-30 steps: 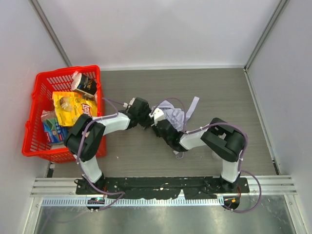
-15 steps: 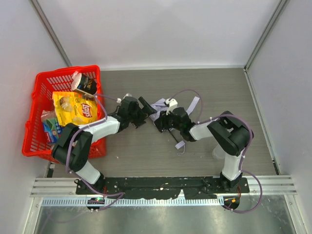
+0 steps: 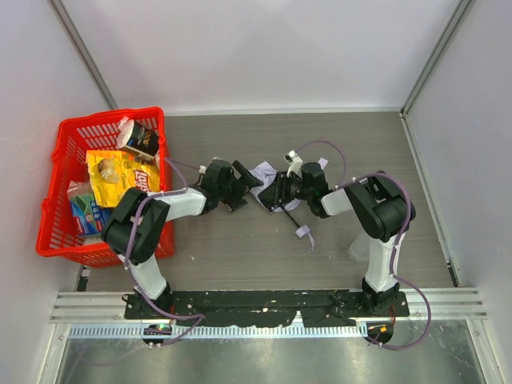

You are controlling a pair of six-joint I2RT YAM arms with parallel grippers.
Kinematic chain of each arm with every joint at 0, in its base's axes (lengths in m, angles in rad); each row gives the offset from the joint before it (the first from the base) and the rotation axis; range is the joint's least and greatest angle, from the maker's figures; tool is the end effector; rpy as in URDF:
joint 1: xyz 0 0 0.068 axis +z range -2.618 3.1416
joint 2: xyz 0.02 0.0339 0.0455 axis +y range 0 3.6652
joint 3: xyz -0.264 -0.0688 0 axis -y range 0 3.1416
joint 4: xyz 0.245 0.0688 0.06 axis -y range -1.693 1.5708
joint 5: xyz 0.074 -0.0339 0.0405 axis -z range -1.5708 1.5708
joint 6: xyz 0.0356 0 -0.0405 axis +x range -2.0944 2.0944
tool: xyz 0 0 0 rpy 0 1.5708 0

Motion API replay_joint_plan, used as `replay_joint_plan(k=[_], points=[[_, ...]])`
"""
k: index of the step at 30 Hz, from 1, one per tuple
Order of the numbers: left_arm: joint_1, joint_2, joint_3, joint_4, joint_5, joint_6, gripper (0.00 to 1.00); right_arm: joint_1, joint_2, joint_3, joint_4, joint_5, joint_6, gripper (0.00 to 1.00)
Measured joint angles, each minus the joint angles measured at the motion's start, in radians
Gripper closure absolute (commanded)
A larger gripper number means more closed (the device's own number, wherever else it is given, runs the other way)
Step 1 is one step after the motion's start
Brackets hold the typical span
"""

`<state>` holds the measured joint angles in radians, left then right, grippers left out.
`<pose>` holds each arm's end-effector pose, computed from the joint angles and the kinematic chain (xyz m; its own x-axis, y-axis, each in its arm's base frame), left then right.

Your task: Put away the umbrella

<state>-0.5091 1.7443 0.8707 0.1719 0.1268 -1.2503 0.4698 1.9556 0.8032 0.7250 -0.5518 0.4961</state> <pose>0.3055 -0.1757 0.1537 -0.7165 -0.6783 -0.1631 -0.3561 0.5566 -0.7506 0.3200 0.1834 0.1155 -0.7110 0.0936 -0.6969 -0.5372 0.5672 0.6243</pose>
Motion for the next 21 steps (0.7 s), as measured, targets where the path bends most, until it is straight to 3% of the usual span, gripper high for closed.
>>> replay_joint_plan(k=[9, 10, 12, 17, 19, 21], points=[[-0.044, 0.068, 0.069, 0.024, -0.061, -0.085, 0.0, -0.008, 0.026, 0.024, 0.0, -0.055, 0.012, 0.99], [-0.048, 0.081, 0.095, 0.0, -0.072, -0.091, 0.07, -0.007, 0.026, 0.024, 0.0, -0.056, 0.012, 0.99], [-0.053, 0.109, 0.157, -0.064, -0.097, -0.103, 0.12, -0.007, 0.026, 0.026, -0.004, -0.059, 0.012, 0.99], [-0.057, 0.146, 0.197, -0.098, -0.141, -0.105, 0.4, -0.009, 0.026, 0.039, -0.028, -0.069, 0.006, 0.99], [-0.058, 0.153, 0.197, -0.097, -0.153, -0.093, 0.58, -0.009, 0.026, 0.046, -0.047, -0.072, -0.003, 0.99], [-0.06, 0.154, 0.19, -0.085, -0.159, -0.074, 0.86, -0.009, 0.026, 0.054, -0.07, -0.075, -0.018, 0.99]])
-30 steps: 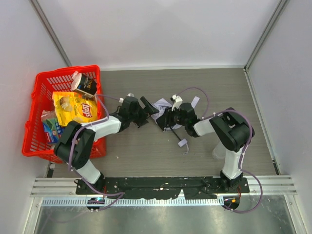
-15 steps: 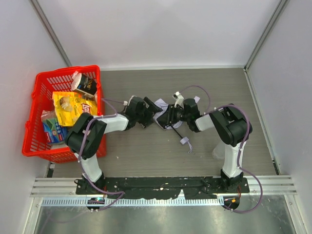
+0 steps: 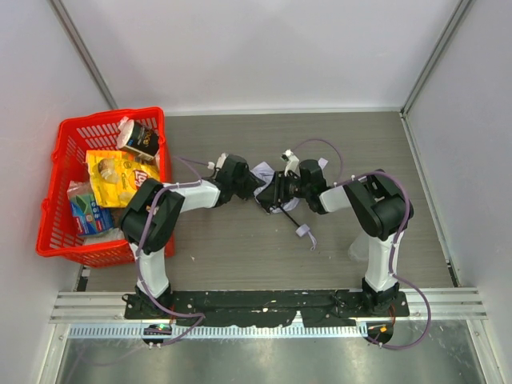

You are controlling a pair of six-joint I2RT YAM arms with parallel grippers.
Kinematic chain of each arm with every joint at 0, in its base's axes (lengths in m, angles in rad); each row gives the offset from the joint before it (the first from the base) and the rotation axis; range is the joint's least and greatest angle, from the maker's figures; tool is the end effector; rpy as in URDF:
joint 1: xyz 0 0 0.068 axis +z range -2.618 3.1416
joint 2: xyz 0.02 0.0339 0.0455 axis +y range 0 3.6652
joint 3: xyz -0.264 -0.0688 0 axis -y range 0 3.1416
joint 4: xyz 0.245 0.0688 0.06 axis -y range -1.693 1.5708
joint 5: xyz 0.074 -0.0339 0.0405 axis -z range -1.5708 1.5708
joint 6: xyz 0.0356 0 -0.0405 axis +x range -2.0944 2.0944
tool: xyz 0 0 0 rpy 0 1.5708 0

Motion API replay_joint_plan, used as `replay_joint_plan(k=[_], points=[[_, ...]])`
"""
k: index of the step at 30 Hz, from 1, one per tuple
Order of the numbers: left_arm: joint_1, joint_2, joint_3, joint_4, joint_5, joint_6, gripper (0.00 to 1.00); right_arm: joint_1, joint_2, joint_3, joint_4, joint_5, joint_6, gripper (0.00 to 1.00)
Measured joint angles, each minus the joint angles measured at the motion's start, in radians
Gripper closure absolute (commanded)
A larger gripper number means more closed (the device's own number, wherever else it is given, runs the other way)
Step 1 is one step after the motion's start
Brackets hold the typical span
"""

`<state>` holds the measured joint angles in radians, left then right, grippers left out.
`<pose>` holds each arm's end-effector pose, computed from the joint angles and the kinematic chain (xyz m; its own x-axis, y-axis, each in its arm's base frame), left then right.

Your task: Put away the umbrella

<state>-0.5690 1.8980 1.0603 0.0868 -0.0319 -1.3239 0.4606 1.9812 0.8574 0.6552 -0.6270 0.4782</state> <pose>0.3321 -0.2111 0.1468 -0.6436 -0.7388 -0.1998 -0.4306 0.5653 -0.7036 0.3285 0.1863 0.1141 -0.7406 0.0485 -0.6702 -0.5497 0.5298 0.6458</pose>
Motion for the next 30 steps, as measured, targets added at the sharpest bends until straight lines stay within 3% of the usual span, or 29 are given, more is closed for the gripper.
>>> replay_joint_plan(k=[2, 5, 11, 12, 14, 20, 24, 30], points=[[-0.001, -0.003, -0.016, 0.036, -0.002, 0.006, 1.0, 0.002, 0.0, 0.008, -0.023, 0.0, -0.018, 0.99], [-0.003, -0.011, -0.03, 0.069, 0.001, 0.012, 1.0, 0.003, -0.008, 0.014, -0.05, 0.007, -0.033, 0.97], [-0.006, -0.018, -0.048, 0.077, 0.034, 0.04, 1.0, 0.02, -0.078, 0.023, -0.202, 0.086, -0.076, 0.58], [-0.006, -0.021, -0.051, 0.076, 0.045, 0.04, 1.0, 0.024, -0.096, 0.024, -0.236, 0.105, -0.085, 0.38], [-0.011, -0.024, -0.053, 0.061, 0.069, 0.036, 1.0, 0.045, -0.144, 0.024, -0.326, 0.162, -0.116, 0.32], [-0.004, -0.029, -0.053, 0.021, 0.095, 0.011, 1.0, 0.144, -0.328, 0.01, -0.5, 0.408, -0.256, 0.27], [-0.002, -0.031, -0.053, 0.009, 0.103, -0.009, 1.0, 0.232, -0.417, -0.042, -0.475, 0.587, -0.35, 0.27], [-0.001, -0.049, -0.056, -0.033, 0.11, -0.029, 1.0, 0.364, -0.372, -0.058, -0.409, 0.804, -0.455, 0.27]])
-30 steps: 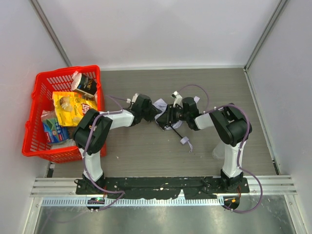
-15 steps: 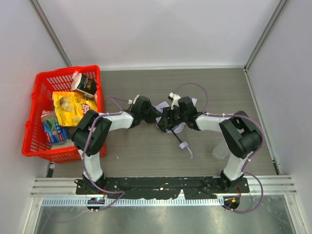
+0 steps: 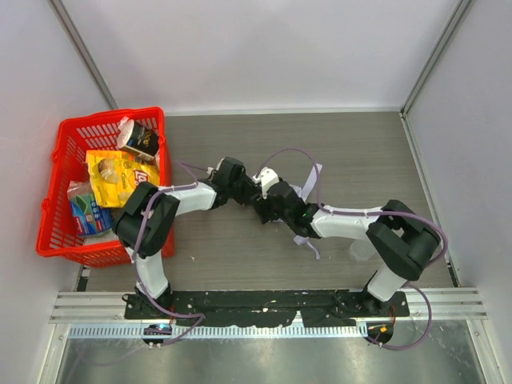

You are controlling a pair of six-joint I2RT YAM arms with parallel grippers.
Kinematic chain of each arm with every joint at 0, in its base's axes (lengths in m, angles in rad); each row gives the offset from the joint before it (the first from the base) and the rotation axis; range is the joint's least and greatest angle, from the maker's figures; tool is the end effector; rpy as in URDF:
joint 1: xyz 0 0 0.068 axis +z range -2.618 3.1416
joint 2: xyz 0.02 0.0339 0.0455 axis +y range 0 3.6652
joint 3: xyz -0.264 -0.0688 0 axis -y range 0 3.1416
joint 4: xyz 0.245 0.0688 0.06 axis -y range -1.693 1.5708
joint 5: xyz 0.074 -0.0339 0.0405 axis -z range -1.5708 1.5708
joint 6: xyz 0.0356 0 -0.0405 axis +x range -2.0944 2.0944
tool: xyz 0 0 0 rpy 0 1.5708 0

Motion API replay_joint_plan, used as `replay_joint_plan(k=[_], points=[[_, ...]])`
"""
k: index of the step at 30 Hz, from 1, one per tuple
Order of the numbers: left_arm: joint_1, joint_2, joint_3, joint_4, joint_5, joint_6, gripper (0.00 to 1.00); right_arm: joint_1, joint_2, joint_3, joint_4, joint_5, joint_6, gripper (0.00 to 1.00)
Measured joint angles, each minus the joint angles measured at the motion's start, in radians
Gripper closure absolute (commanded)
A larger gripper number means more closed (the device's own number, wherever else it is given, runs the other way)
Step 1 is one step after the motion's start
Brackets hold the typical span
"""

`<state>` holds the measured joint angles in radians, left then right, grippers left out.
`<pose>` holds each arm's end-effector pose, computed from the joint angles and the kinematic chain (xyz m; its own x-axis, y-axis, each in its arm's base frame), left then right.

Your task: Put away the umbrella

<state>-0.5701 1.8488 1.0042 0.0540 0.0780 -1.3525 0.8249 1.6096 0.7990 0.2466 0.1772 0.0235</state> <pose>0.3159 -0.2058 0.1462 -0.6999 -0.7074 -0.0983 -0.4576 0.5499 -0.6987 0.2317 0.2416 0.1828 -0.3773 -0.3743 -0.8471 -0.6132 0.7864 -0.0743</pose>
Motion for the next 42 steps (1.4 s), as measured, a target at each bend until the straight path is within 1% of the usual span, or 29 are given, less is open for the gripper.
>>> replay_joint_plan(k=[2, 4, 6, 9, 12, 14, 15, 17, 21, 25, 26, 28, 30, 35, 38, 40, 41, 42], points=[[0.0, -0.008, -0.005, -0.006, 0.002, 0.005, 1.0, 0.027, 0.038, 0.02, -0.02, 0.088, 0.002, 0.27], [0.0, -0.022, -0.021, 0.002, 0.005, 0.022, 1.0, 0.022, 0.05, 0.05, -0.08, 0.102, 0.041, 0.28], [0.0, -0.046, -0.053, 0.023, 0.005, 0.039, 1.0, -0.008, 0.028, 0.082, -0.17, 0.09, 0.126, 0.27], [-0.001, -0.071, -0.082, 0.037, 0.007, 0.076, 1.0, -0.043, -0.098, 0.087, -0.314, 0.077, 0.302, 0.25], [-0.002, -0.077, -0.109, 0.075, 0.026, 0.103, 1.0, -0.13, -0.269, 0.087, -0.452, 0.069, 0.471, 0.26], [0.001, -0.079, -0.136, 0.123, 0.036, 0.105, 1.0, -0.186, -0.339, 0.088, -0.519, 0.068, 0.542, 0.25], [0.003, -0.081, -0.15, 0.148, 0.04, 0.105, 1.0, -0.213, -0.363, 0.087, -0.557, 0.067, 0.571, 0.25], [0.004, -0.083, -0.17, 0.187, 0.047, 0.107, 1.0, -0.247, -0.386, 0.075, -0.608, 0.061, 0.613, 0.29], [0.004, -0.085, -0.197, 0.243, 0.055, 0.109, 1.0, -0.288, -0.359, 0.024, -0.654, 0.032, 0.658, 0.36], [0.003, -0.098, -0.22, 0.266, 0.058, 0.111, 1.0, -0.306, -0.282, -0.029, -0.631, 0.005, 0.706, 0.4], [0.003, -0.103, -0.226, 0.268, 0.059, 0.114, 1.0, -0.309, -0.273, -0.049, -0.62, 0.001, 0.722, 0.44], [0.003, -0.113, -0.236, 0.268, 0.064, 0.12, 1.0, -0.318, -0.262, -0.08, -0.6, -0.009, 0.751, 0.45], [0.003, -0.119, -0.243, 0.27, 0.066, 0.124, 1.0, -0.327, -0.256, -0.106, -0.563, -0.021, 0.778, 0.45], [0.003, -0.125, -0.253, 0.279, 0.072, 0.124, 1.0, -0.351, -0.223, -0.163, -0.385, -0.079, 0.813, 0.38], [0.003, -0.127, -0.261, 0.292, 0.073, 0.124, 1.0, -0.354, -0.197, -0.197, -0.28, -0.11, 0.827, 0.38], [0.003, -0.129, -0.268, 0.302, 0.075, 0.122, 1.0, -0.354, -0.177, -0.208, -0.213, -0.127, 0.84, 0.45], [0.003, -0.13, -0.272, 0.307, 0.077, 0.122, 1.0, -0.354, -0.161, -0.208, -0.185, -0.132, 0.844, 0.54], [0.003, -0.132, -0.277, 0.314, 0.079, 0.122, 1.0, -0.355, -0.145, -0.208, -0.155, -0.138, 0.849, 0.61]])
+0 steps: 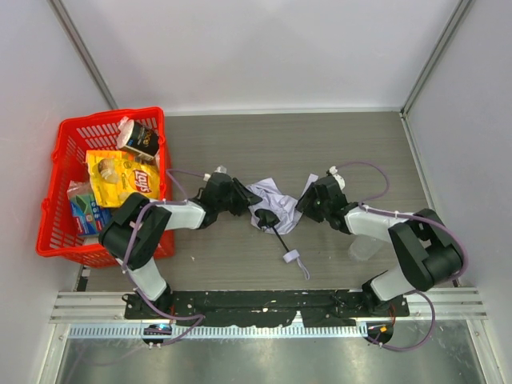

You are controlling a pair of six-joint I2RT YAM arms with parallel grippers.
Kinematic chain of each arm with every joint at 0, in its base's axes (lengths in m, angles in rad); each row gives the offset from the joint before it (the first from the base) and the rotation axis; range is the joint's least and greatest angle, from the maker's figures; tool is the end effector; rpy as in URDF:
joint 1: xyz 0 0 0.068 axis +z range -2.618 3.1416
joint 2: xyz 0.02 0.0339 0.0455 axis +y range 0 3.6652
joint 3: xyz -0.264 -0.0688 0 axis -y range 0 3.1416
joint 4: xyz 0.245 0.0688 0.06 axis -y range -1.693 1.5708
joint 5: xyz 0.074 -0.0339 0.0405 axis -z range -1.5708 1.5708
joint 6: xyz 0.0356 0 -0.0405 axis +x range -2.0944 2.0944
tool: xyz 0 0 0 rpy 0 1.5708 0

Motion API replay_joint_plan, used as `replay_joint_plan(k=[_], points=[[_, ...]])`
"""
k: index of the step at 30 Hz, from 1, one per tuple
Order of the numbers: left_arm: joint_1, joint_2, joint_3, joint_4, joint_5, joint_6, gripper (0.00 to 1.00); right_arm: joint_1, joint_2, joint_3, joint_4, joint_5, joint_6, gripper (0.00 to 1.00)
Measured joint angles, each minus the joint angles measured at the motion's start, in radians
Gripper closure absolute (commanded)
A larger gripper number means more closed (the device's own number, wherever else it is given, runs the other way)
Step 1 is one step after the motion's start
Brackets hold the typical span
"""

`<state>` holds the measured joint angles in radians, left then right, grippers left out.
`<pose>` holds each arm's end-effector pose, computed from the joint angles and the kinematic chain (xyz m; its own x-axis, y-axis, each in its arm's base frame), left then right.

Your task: Put away the umbrella

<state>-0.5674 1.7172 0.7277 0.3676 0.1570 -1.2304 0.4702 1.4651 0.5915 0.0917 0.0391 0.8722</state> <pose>0.2769 -0.1831 0.1393 -0.7654 -0.6162 -0.1855 -0.2501 0.5504 -0.7965 0.2442 0.1225 0.1495 -0.7317 0.4864 -0.4774 0.2058 0.8255 0.5256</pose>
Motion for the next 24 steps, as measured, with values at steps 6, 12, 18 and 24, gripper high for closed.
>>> replay_joint_plan(k=[6, 12, 18, 24], points=[[0.0, -0.017, -0.079, 0.129, 0.025, -0.018, 1.0, 0.0, 0.042, -0.03, 0.126, 0.013, 0.025, 0.99], [0.006, -0.027, -0.224, 0.397, 0.063, -0.054, 1.0, 0.0, 0.039, -0.026, 0.196, 0.063, 0.006, 0.99], [0.007, -0.04, -0.271, 0.593, 0.101, -0.101, 1.0, 0.0, 0.089, 0.027, 0.28, 0.066, -0.003, 0.99], [0.006, -0.114, -0.251, 0.636, 0.149, -0.112, 1.0, -0.004, 0.206, 0.126, 0.344, 0.063, -0.012, 0.99]])
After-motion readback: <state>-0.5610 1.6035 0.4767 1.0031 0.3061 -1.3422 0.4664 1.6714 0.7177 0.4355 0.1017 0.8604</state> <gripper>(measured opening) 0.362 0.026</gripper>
